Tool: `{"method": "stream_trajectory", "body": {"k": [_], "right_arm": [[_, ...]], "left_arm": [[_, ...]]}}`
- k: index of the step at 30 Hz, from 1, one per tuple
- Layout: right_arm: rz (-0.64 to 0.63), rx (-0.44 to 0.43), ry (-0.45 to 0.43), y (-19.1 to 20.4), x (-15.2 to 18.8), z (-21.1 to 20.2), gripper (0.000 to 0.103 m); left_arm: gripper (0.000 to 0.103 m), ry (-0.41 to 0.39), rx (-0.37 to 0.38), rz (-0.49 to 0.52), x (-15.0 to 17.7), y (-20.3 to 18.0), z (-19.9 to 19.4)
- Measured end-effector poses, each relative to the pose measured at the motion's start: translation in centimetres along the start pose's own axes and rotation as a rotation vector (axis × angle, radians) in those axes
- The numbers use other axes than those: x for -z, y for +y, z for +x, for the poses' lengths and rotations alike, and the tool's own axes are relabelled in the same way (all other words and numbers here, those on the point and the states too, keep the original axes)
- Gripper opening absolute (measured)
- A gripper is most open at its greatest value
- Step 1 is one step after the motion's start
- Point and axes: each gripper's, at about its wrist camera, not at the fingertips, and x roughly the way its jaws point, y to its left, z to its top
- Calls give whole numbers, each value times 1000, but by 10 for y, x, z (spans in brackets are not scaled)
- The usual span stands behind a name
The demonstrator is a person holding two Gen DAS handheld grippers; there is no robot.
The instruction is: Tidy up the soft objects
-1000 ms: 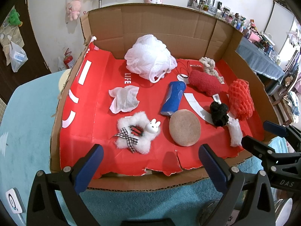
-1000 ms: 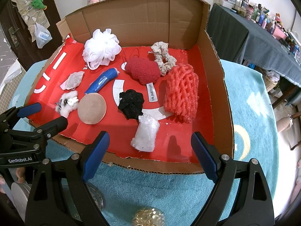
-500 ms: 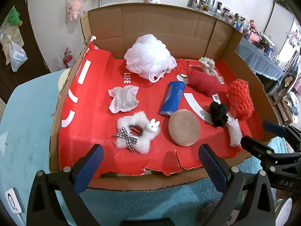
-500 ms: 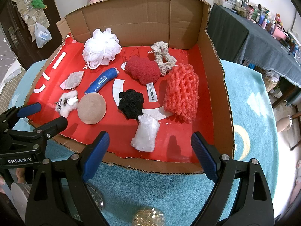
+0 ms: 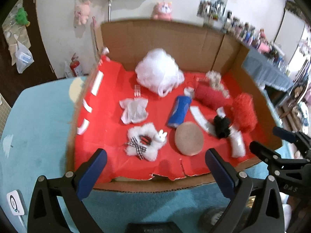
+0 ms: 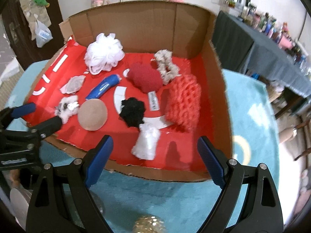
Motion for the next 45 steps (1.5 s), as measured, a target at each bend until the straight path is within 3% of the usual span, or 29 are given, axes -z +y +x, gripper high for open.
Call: {"method": "stream_trajectory", "body": {"k": [8, 13, 18, 23, 28, 38, 45], "right_arm": [[31, -16, -164, -12, 7, -85, 89], [19, -58, -260, -8, 51, -141, 90], [39, -77, -315, 0, 109, -161, 97], [43, -33, -322, 9, 155, -151, 97], [58, -18, -285, 17, 185, -123, 97], [98, 3, -161, 15, 210, -59, 97], [112, 48, -133, 13, 216, -44, 97]], "left_arm": [[103, -217, -6, 13, 20, -2, -94], [103, -312, 31, 43, 66, -13, -132], [103, -343, 42, 19, 113, -15, -139], [103, -332, 29, 24, 148, -19, -128], [103, -266, 36, 23, 171, -19, -107], [103, -83, -20, 15, 200, -17, -49], [103, -72, -86, 51, 204, -23, -40]]}}
